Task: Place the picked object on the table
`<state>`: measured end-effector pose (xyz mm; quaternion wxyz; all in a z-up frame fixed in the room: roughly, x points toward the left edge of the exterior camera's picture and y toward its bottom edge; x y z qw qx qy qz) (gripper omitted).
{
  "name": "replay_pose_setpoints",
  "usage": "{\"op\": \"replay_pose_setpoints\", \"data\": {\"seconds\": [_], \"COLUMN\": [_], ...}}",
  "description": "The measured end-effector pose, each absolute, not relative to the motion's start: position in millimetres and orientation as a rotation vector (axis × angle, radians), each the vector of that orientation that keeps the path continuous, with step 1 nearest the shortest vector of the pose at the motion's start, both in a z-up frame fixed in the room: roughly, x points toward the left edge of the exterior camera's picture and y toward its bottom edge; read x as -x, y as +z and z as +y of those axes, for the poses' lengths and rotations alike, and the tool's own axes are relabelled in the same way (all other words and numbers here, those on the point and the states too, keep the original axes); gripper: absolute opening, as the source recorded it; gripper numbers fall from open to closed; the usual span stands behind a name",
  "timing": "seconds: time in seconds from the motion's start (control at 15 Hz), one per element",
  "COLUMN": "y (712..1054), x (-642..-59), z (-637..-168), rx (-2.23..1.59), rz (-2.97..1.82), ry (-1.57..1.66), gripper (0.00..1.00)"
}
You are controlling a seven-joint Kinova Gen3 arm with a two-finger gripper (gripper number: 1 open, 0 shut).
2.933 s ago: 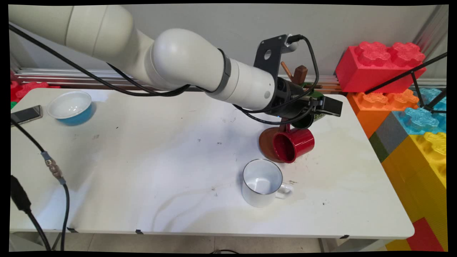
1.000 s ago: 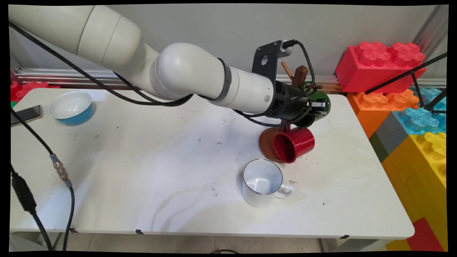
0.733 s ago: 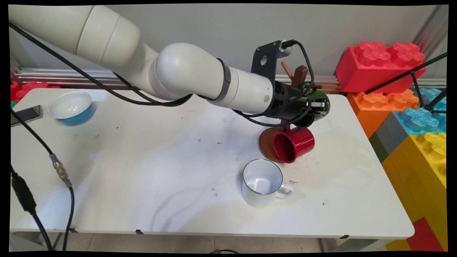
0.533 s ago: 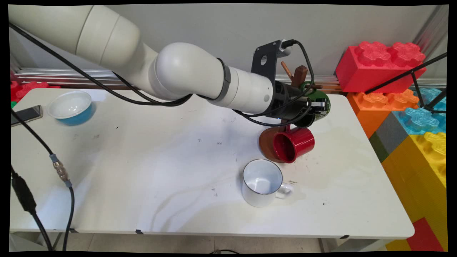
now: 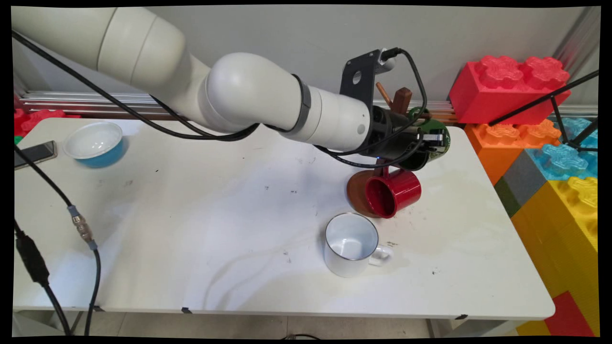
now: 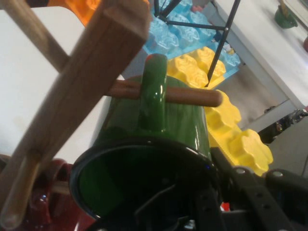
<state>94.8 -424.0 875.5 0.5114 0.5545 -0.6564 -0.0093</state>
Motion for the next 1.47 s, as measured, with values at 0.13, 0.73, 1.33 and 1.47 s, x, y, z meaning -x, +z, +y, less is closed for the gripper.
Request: {"op": "replay_pose_setpoints", "data": {"seconds": [0.13, 0.73, 1.33, 1.47], "y": [878.7, 895.1, 907.6, 909.9], "x": [-92.7, -81.4, -77.9, -78.8], "z": [-421.9, -408.9, -388.6, -383.5], "rx": [-1.329, -1.302, -1.285, -1.28], "rz": [-1.577, -1.572, -1.588, -1.596], "ry": [-0.031, -0.077, -0.129, -0.14], "gripper": [0.0, 0.0, 0.0, 0.0]}}
